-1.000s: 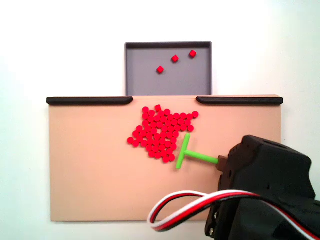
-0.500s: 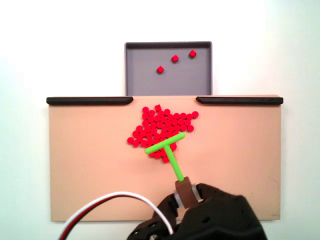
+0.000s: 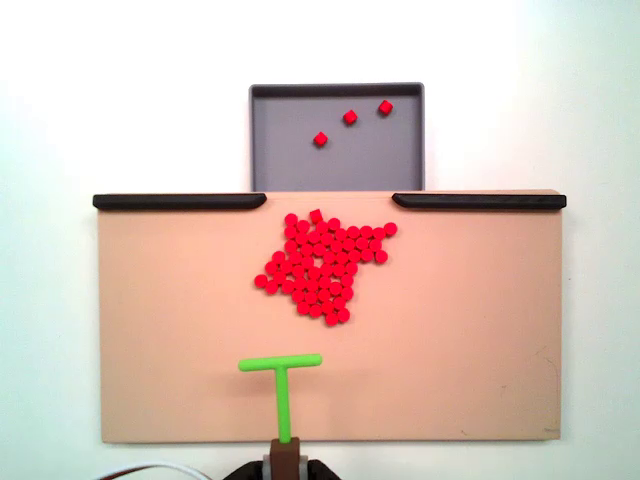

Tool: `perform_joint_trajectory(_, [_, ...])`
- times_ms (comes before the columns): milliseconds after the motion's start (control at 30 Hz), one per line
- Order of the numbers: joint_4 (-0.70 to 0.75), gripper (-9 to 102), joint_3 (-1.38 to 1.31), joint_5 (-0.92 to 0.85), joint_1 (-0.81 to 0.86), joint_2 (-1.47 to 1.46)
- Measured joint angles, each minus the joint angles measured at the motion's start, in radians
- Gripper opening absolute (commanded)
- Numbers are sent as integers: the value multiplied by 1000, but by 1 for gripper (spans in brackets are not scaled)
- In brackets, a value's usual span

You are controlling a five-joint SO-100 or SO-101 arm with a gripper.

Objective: Gather the right side granules

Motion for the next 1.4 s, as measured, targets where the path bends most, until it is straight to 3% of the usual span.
perform_joint_trajectory(1400, [0,0,0,35,67,3])
